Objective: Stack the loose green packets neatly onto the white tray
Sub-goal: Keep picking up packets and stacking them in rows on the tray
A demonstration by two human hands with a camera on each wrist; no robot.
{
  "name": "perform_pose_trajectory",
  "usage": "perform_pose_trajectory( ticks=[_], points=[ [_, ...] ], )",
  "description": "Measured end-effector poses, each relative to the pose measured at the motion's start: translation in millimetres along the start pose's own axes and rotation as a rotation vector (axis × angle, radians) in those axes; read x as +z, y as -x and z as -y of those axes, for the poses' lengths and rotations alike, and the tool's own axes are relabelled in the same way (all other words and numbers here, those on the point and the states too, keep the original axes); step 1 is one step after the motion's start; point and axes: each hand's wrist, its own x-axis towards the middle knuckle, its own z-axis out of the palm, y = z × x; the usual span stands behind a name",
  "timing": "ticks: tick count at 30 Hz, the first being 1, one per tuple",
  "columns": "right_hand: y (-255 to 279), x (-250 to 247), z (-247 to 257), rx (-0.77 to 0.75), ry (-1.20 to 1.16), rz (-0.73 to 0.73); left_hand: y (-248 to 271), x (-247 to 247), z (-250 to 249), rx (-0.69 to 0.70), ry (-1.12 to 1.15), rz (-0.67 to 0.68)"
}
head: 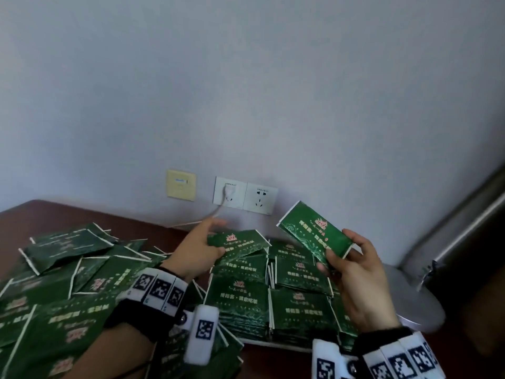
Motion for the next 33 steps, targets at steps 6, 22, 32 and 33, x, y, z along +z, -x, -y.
perform_pose_trajectory(
  ticks=[6, 22, 32, 33],
  points=[
    [-43, 34, 15, 0.05, 0.442, 0.161, -17, 3, 15, 0.008, -0.049, -0.186],
    [-144, 119, -69, 0.147, 1.072, 0.364, -25, 14, 30, -0.022, -0.43, 0.079],
    [-106, 119, -54, -0.057, 1.404, 0.371, -5, -7, -3, -0.04, -0.53, 0.232],
    [-96, 119, -45, -0.093, 1.349, 0.348, 0, -15, -10, -0.018, -0.528, 0.213]
  ],
)
